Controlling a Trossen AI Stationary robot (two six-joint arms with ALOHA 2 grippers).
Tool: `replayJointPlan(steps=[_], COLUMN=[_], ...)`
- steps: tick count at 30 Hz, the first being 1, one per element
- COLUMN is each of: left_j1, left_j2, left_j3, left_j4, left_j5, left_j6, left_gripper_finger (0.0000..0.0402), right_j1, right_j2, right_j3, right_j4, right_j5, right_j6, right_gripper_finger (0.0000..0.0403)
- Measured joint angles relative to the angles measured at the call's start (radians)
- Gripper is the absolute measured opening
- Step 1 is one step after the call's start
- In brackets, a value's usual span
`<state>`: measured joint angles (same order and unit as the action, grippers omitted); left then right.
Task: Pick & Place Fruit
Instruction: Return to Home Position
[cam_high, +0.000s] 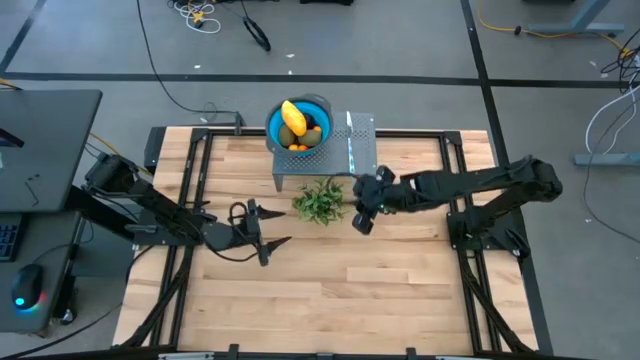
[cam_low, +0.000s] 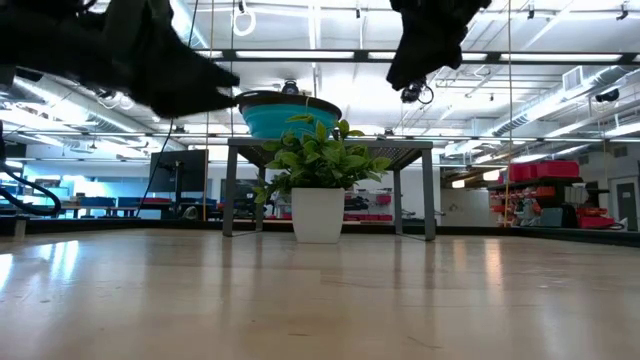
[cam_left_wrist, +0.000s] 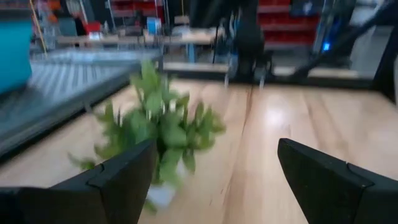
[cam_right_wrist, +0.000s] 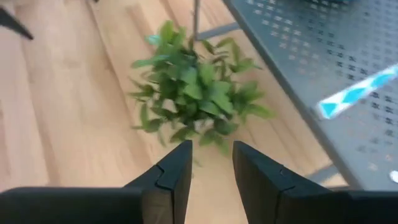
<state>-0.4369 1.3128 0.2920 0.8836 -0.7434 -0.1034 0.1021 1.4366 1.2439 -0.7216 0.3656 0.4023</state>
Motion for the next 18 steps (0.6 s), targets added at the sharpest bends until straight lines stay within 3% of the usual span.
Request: replayJointPlan(steps=[6, 9, 12, 15, 18], left_j1=[0.0, 0.015, 0.053, 0.097, 0.132], left_j2=[-0.007, -0.031, -0.09, -0.153, -0.205], left_j3=[0.0, 0.007, 0.039, 0.091, 0.154], left_j4=[0.249, 0.293, 0.213, 0.024, -0.155], left_j5=[0.001, 0.03, 0.117, 0.213, 0.243], left_j6=[0.108, 0.13, 0.114, 0.078, 0.055], left_gripper_finger=[0.0338, 0.0321, 0.0296, 0.0267, 0.0236], right_j1=[0.065, 0.093, 0.123, 0.153, 0.167], right_j2=[-0.047, -0.099, -0.155, -0.203, -0.253], right_j3=[-0.038, -0.038, -0.038, -0.055, -0.134], right_j4=[0.059, 0.061, 0.072, 0.09, 0.172], right_j5=[0.049, 0.083, 0.114, 0.132, 0.131], right_j6=[-0.029, -0.057, -0.091, -0.14, -0.177], right_gripper_finger=[0.0127, 0.0127, 0.0127, 0.0127, 0.0127])
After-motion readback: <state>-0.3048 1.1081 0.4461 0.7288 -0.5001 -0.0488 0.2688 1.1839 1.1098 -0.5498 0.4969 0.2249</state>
